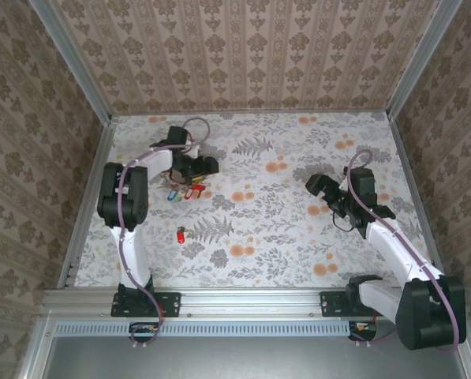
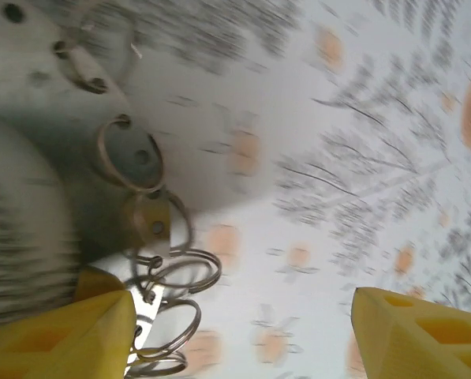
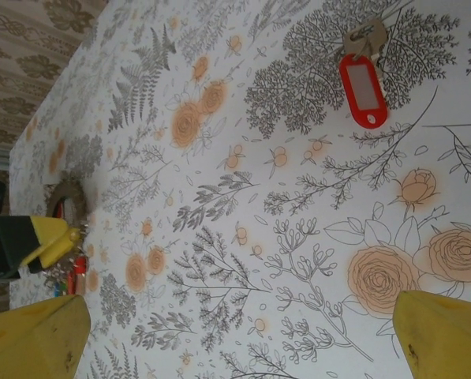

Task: Put the keys on the keyring

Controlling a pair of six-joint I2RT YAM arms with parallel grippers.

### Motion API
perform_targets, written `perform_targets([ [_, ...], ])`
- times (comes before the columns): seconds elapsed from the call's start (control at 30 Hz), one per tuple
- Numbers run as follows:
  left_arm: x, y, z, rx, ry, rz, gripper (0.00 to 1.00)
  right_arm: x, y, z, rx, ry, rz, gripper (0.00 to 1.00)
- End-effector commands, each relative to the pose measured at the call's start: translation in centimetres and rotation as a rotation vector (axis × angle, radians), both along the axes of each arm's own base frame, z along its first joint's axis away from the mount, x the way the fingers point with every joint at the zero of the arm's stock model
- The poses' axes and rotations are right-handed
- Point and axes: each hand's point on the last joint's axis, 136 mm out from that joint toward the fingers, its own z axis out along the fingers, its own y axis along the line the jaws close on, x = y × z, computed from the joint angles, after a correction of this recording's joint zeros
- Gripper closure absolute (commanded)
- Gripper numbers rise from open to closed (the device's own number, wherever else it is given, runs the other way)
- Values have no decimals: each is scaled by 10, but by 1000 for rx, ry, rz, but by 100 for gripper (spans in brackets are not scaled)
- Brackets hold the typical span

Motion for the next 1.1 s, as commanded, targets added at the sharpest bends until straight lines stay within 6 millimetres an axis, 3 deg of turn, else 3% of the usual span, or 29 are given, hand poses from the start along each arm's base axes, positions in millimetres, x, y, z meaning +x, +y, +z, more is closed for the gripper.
perform_targets([
  [0.0, -36, -44, -2, -54, 59, -154, 27, -7, -8, -3, -18, 11, -53, 1],
  [0.17, -87, -99, -2, -53, 75, -329, 28, -15, -16, -4, -25, 12, -106, 0],
  [0.33, -139, -144, 9, -119, 91, -460, 29, -22, -12, -1, -7, -28, -85, 0],
  [0.47, -162, -164, 50, -182, 11, -533, 29, -26, 4, 4, 32, -45, 10, 0],
  [0.6, -146, -146, 91, -175, -121, -446, 27, -23, 23, 6, 108, -28, 96, 7],
  [0.7, -115, -111, 99, -170, -167, -266, 27, -16, 38, 4, 150, 0, 168, 18],
  [0.8, -99, -77, 88, -153, -144, -146, 29, -10, 52, -5, 136, 54, 213, 28],
  [0.87, -95, -64, 77, -149, -101, -107, 37, -5, 63, -11, 121, 81, 251, 33],
  [1.07, -93, -67, 60, -163, -45, -97, 55, 17, 91, -34, 71, 166, 339, 46],
])
